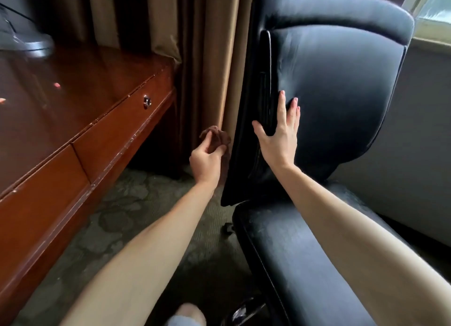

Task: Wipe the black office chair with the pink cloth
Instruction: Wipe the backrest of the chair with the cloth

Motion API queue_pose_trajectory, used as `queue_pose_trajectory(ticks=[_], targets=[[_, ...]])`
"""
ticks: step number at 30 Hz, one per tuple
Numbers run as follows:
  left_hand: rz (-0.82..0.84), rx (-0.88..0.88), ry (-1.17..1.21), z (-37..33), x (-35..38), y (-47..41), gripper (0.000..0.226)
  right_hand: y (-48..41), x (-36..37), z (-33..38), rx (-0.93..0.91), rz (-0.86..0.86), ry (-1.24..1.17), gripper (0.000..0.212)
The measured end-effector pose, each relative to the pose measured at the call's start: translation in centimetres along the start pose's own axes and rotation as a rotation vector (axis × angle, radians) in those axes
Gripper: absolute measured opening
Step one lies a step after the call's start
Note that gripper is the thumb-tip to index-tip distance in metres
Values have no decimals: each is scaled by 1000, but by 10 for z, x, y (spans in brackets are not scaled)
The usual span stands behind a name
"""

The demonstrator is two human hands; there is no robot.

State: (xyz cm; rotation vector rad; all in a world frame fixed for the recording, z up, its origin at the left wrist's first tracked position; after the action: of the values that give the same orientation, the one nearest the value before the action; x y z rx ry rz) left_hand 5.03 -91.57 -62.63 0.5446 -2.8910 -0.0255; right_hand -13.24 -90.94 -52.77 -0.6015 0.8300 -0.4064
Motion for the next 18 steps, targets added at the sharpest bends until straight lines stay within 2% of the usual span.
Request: queue_pose_trajectory(ticks=[3,5,10,12,15,18], targets=[[5,-59,13,-24,5,10,58,-1,-11,2,36,124,30,86],[10,-122,29,-41,10,16,54,-3,-21,2,81,218,57,83],[48,-223,27,-90,28,32,38,-14,-54,21,209,288,89,56],[104,-255,64,-115,39,40,32,-19,-64,32,359,331,-34,45],[176,-386,139,-150,52,55,22,-23,-72,54,682,408,-416,40],[221,-344,-94,-178,61,58,25,-27,-76,81,877,509,-658,47]])
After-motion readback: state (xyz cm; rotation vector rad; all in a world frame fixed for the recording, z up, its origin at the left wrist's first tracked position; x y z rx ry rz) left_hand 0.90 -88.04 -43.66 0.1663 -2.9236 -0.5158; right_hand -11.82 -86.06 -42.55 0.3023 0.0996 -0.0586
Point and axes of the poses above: each hand's wrist, its own y-axis away from the middle knuckle, its own x-axis out of the palm, z = x × y, the point moved 6 cm from there along -y, towards the middle knuckle, and after that the axes turned 9 degrees about -x, right-handed, at the moved point
